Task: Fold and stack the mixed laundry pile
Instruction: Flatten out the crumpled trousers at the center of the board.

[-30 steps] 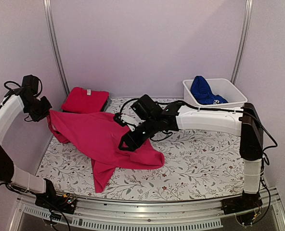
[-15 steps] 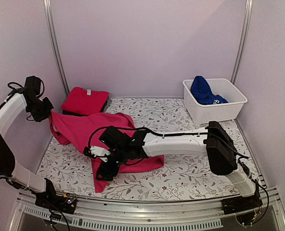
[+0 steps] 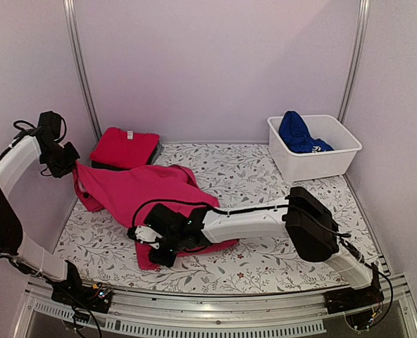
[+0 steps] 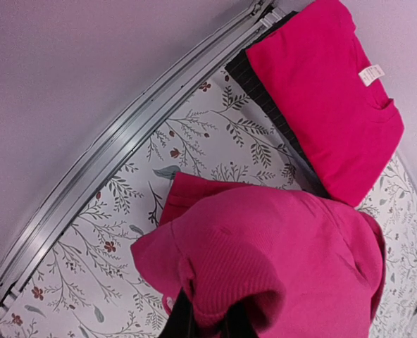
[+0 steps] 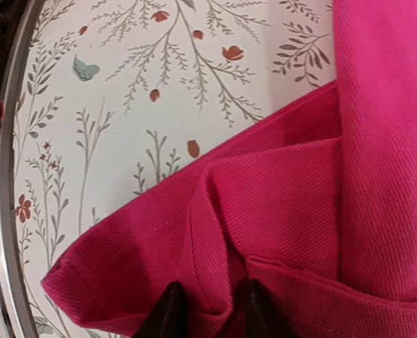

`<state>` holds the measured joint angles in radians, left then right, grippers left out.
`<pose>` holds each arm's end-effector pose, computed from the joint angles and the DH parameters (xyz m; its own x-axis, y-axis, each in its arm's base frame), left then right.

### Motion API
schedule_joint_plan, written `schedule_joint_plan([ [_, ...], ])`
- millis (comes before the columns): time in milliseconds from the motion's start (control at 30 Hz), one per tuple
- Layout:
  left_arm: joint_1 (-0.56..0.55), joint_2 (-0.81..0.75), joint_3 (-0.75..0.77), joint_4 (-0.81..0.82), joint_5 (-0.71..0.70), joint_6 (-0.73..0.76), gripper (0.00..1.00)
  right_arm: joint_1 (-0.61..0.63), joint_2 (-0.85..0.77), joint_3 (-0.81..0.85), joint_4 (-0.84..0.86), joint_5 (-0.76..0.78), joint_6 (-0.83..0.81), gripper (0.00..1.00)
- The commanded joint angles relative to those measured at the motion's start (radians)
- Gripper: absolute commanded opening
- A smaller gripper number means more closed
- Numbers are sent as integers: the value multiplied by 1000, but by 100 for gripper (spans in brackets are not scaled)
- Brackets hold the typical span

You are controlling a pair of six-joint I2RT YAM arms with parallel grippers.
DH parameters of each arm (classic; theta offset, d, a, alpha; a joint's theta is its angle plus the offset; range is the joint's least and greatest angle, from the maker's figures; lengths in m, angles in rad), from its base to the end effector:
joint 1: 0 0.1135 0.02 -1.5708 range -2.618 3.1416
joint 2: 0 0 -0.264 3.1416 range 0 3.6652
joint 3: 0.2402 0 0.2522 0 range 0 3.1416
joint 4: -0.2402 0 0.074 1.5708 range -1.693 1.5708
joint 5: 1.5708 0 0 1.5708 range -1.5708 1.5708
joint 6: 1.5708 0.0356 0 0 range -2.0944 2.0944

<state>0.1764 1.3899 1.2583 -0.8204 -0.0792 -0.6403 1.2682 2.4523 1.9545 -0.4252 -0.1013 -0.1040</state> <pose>0.2818 0.0531 0.3113 -0.5116 -0.6961 -0.5037 -0.6556 0.6951 -0.2949 0.1556 0.5105 0.1299 -0.1359 -0.7818 -0.6085 -0.9873 0.1579 0.0176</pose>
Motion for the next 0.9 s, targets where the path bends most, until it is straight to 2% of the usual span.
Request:
schedule_joint_plan([
  [0, 9, 0, 27, 41, 2, -9, 0, -46, -5, -74, -210, 205, 41, 5],
  [33, 10, 0, 28, 43, 8, -9, 0, -60, -26, -121, -229, 210, 57, 0],
  [100, 9, 4, 33, 44, 25, -9, 0, -101, -124, -265, -218, 214, 109, 0],
  [200, 4, 15, 41, 33, 54, -4, 0, -181, -379, -467, -203, 222, 212, 0],
  [367, -27, 26, 87, -62, 20, 25, 0, -334, -840, -676, -258, 240, 363, 0],
  [500, -37, -24, 89, -118, -10, 35, 0, -394, -1103, -725, -384, 334, 471, 0],
  [600, -39, -70, 94, -132, -37, 37, 0, -406, -1260, -725, -531, 448, 623, 0],
  [733, -39, -115, 129, -165, -45, 33, 0, -441, -1443, -723, -760, 593, 879, 0],
  [867, -40, -111, 146, -222, 14, 37, 0, -478, -1538, -772, -902, 636, 1082, 0],
])
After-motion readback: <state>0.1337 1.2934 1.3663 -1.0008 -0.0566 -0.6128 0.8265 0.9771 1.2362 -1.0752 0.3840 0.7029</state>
